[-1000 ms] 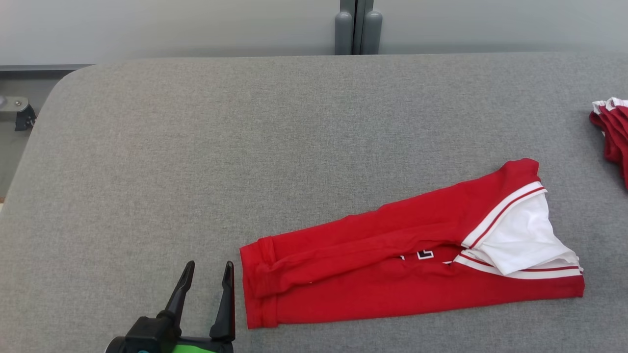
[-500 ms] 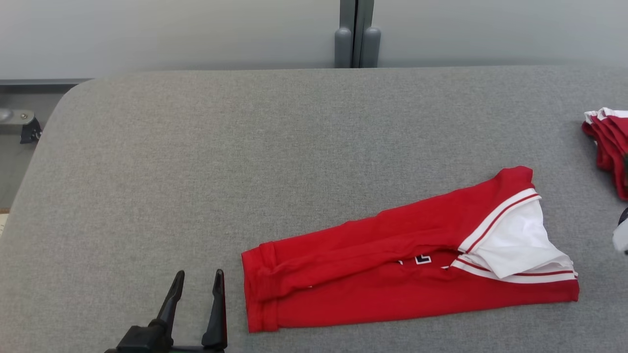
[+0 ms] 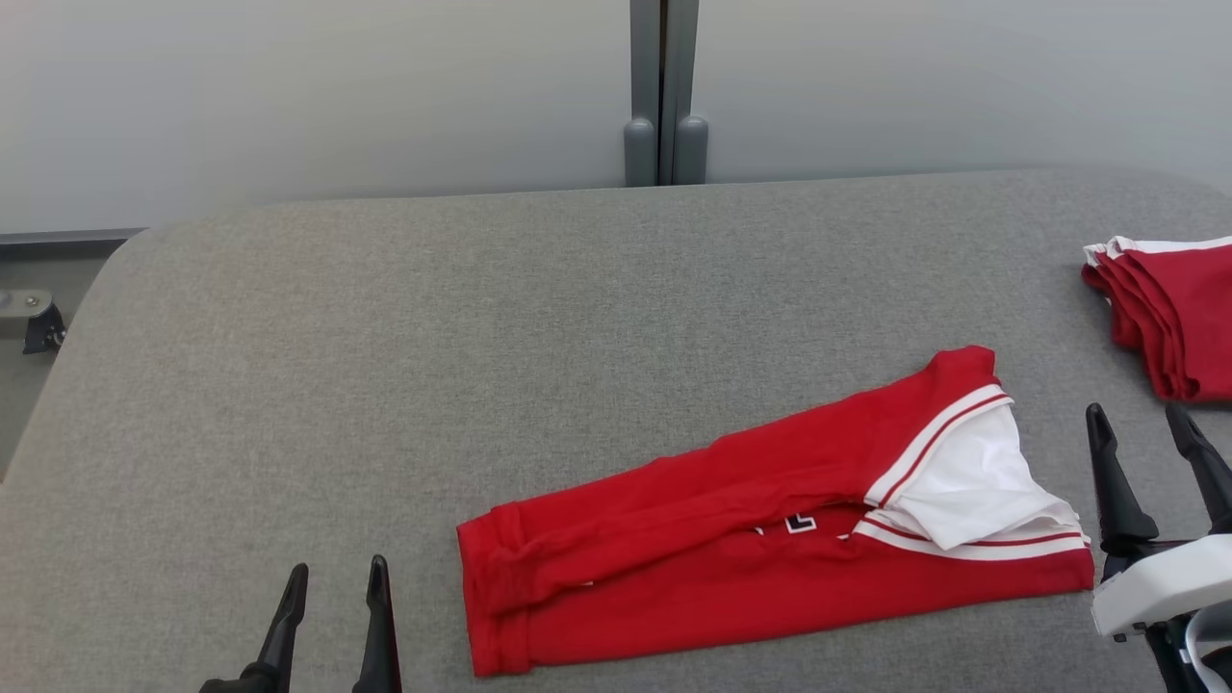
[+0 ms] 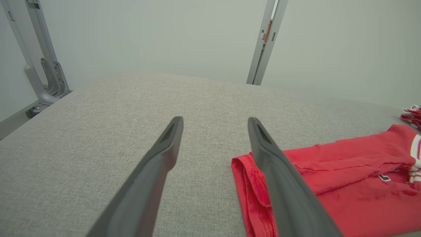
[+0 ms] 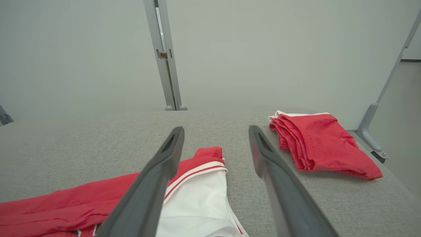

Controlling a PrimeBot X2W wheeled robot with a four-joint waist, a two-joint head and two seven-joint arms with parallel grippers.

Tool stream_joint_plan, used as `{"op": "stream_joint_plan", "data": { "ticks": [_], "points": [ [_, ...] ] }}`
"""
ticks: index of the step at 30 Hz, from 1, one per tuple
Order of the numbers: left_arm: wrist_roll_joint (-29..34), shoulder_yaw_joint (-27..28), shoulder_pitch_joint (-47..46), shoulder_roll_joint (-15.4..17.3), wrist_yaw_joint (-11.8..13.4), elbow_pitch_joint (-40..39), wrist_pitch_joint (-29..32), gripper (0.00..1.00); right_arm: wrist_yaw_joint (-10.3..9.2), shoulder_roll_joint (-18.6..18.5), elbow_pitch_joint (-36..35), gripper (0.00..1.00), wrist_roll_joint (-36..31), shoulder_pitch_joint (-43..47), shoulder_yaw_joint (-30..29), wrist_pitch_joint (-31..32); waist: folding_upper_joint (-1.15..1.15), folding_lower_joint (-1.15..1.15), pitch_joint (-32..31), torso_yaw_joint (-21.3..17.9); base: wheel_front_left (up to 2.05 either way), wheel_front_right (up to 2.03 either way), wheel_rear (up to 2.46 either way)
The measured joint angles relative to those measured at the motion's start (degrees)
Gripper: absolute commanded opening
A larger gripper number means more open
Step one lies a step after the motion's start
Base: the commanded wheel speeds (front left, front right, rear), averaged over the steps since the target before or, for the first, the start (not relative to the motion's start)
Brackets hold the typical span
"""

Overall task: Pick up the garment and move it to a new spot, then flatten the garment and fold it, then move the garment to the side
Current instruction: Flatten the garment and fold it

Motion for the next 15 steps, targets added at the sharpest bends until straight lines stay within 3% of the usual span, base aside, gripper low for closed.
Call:
{"op": "stream_joint_plan", "data": {
  "ticks": [11,15],
  "points": [
    [-0.19,0.33,-0.50,0.00,-1.26,-1.03,0.00,1.00,0.00,-0.07,4.89,1.00,-0.08,-0.69,-1.13,-5.44,0.00,0.00,2.07,-0.17,0.00,0.00,0.00],
    [-0.26,1.00,-1.09,0.00,-1.40,-1.58,0.00,1.00,0.00,-1.13,7.20,1.00,-0.23,-3.57,-1.22,-3.50,0.00,0.00,3.61,0.14,0.00,0.00,0.00]
  ]
}}
